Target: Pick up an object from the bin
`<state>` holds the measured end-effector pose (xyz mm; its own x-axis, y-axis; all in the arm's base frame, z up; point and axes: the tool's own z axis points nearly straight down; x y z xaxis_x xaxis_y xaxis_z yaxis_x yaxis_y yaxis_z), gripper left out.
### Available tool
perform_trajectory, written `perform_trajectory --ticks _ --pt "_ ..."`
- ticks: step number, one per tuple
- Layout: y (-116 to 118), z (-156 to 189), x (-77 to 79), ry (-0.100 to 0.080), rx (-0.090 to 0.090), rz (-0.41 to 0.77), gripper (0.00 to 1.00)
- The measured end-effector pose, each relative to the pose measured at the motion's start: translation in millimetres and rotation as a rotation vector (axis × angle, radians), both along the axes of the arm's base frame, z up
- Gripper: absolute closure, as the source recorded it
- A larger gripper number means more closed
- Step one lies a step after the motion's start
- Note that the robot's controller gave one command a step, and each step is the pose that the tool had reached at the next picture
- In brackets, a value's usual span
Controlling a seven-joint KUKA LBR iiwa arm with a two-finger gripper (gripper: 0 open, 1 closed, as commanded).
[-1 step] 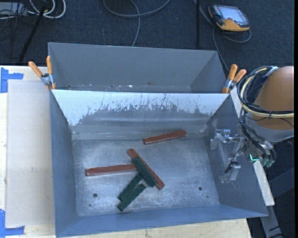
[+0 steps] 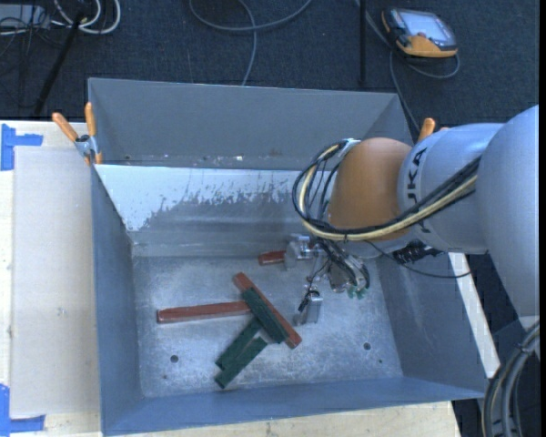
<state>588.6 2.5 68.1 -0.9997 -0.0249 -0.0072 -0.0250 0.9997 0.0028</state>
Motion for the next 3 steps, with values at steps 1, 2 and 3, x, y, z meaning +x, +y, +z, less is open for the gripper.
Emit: perform_trajectory --ticks 1,2,3 --pt "106 33 -9.0 0.004 0.002 -0.06 0.0" --pt "204 42 -3.1 0.004 0.001 0.052 0.0" --pt "193 -1 -7.6 0.012 -0.005 0.057 0.0"
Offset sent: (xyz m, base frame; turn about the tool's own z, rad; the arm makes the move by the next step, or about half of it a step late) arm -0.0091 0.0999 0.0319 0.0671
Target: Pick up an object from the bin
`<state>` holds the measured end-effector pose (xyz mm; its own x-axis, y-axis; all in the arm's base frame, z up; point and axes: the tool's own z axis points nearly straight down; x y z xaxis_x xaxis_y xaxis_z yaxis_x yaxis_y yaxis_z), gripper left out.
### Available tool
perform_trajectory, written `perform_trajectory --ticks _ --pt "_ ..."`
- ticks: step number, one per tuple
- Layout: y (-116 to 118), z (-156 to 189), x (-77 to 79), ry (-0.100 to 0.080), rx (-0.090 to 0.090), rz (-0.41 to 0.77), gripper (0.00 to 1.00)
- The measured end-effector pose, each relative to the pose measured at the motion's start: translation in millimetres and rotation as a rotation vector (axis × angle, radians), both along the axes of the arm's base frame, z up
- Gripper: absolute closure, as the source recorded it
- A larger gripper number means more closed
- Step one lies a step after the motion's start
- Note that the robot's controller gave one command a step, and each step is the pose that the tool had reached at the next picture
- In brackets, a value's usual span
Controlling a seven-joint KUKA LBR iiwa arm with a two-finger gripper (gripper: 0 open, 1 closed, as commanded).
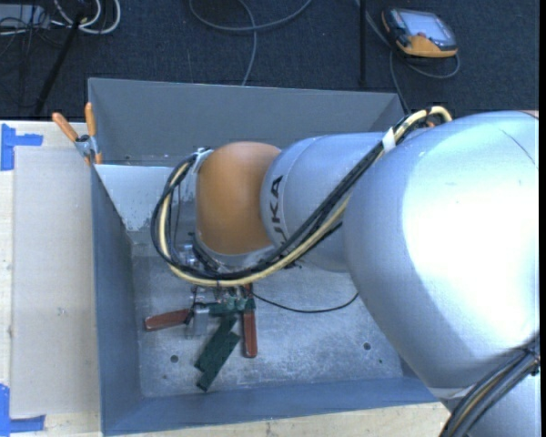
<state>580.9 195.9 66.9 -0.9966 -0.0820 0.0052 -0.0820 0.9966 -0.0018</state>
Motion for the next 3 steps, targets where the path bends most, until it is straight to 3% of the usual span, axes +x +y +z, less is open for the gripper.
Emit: perform_trajectory --ticks 1,2,3 --pt "1 0 0.0 -0.005 0.002 0.002 0.0" --pt "1 0 0.3 -0.006 0.002 0.003 1.0" --pt "1 10 0.5 -0.006 0.002 0.007 1.0"
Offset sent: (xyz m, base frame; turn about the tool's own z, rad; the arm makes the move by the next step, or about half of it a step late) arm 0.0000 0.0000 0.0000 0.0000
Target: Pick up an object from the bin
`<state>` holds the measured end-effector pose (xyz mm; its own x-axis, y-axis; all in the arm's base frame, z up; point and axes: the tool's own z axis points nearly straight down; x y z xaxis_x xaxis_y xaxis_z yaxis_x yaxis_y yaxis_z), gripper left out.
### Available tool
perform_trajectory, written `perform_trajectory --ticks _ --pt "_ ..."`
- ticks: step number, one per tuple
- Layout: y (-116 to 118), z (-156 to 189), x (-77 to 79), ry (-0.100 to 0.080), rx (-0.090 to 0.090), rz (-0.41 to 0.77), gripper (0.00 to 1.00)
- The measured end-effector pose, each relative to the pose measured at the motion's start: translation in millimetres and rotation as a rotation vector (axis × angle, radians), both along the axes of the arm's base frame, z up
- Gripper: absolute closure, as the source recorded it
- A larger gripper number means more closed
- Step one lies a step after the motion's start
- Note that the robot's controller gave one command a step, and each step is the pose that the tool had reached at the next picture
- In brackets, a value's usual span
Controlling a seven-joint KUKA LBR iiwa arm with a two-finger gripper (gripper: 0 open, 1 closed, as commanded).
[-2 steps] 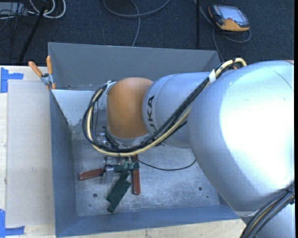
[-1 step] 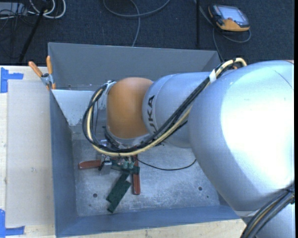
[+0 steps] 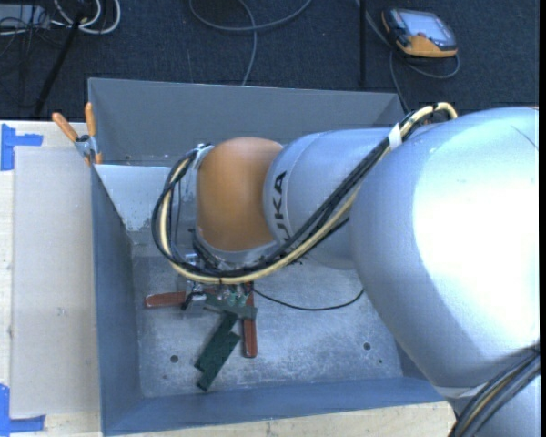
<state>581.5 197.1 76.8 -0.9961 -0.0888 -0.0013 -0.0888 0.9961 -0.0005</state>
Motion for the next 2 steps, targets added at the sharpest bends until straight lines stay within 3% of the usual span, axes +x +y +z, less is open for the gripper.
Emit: perform_trajectory --ticks 2 --pt "1 115 3.0 -0.006 0.002 0.007 1.0"
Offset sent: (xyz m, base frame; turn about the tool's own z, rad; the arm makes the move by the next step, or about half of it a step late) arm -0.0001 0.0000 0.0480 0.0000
